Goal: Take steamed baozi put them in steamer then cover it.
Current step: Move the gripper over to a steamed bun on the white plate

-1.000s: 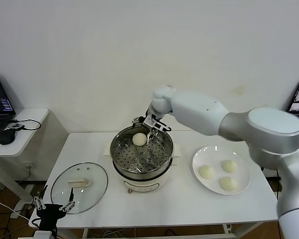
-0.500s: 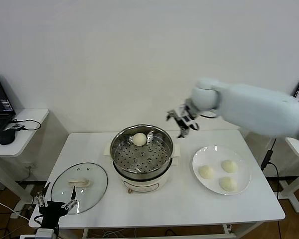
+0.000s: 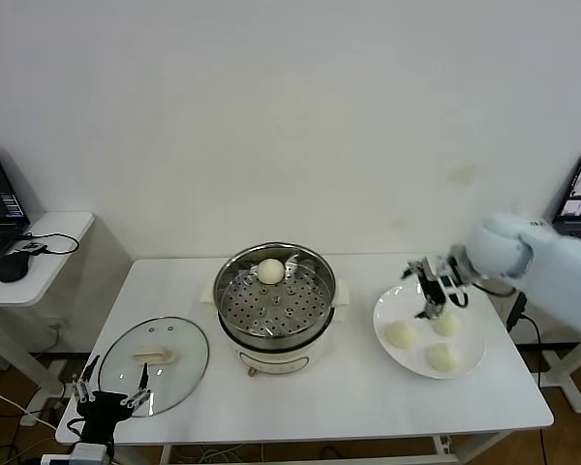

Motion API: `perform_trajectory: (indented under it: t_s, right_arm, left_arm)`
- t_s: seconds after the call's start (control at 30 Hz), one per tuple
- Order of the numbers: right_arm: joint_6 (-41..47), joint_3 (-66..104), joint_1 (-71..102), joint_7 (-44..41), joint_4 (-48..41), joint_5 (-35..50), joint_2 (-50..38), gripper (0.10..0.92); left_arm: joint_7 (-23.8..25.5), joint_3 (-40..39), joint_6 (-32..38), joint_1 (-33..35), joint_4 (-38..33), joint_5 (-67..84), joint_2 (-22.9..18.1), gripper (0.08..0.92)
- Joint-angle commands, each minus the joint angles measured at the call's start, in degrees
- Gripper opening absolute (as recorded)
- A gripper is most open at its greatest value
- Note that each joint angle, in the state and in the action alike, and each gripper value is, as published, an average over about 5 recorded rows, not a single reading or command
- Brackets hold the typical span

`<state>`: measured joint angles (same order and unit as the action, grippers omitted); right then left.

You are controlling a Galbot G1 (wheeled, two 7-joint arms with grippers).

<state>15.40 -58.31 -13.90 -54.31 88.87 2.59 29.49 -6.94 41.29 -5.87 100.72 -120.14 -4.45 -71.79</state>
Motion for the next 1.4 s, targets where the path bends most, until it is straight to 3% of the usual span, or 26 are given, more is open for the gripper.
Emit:
perform_trajectory:
  t_s: [0.03, 0.5, 0.83, 1.27, 1.4]
  right_arm:
    - [0.1, 10.4, 16.4, -0.3, -5.5, -7.6, -1.5, 0.823]
    - [-1.2, 10.7, 17.4, 1.7, -16.4, -8.2, 12.9, 0.823]
    - [0.2, 10.3, 17.9, 1.5, -18.4, -9.3, 15.2, 0.821]
    - [0.1, 10.8, 17.9, 0.2, -19.2, -9.6, 15.3, 0.62]
    - [0.0, 10.9, 17.3, -0.4, -18.6, -9.4, 14.7, 0.599]
  left_arm:
    - [0.0, 0.0, -0.1, 0.0, 0.3, 0.0, 0.0, 0.823]
    - [0.0, 0.7, -0.1, -0.1, 1.3, -0.1, -0.3, 0.823]
    - [0.0, 0.8, 0.0, -0.4, 1.8, 0.0, -0.3, 0.823]
    - [-0.1, 0.5, 0.0, -0.6, 1.8, 0.0, -0.7, 0.823]
    - [-0.1, 0.6, 0.0, -0.5, 1.7, 0.0, -0.7, 0.823]
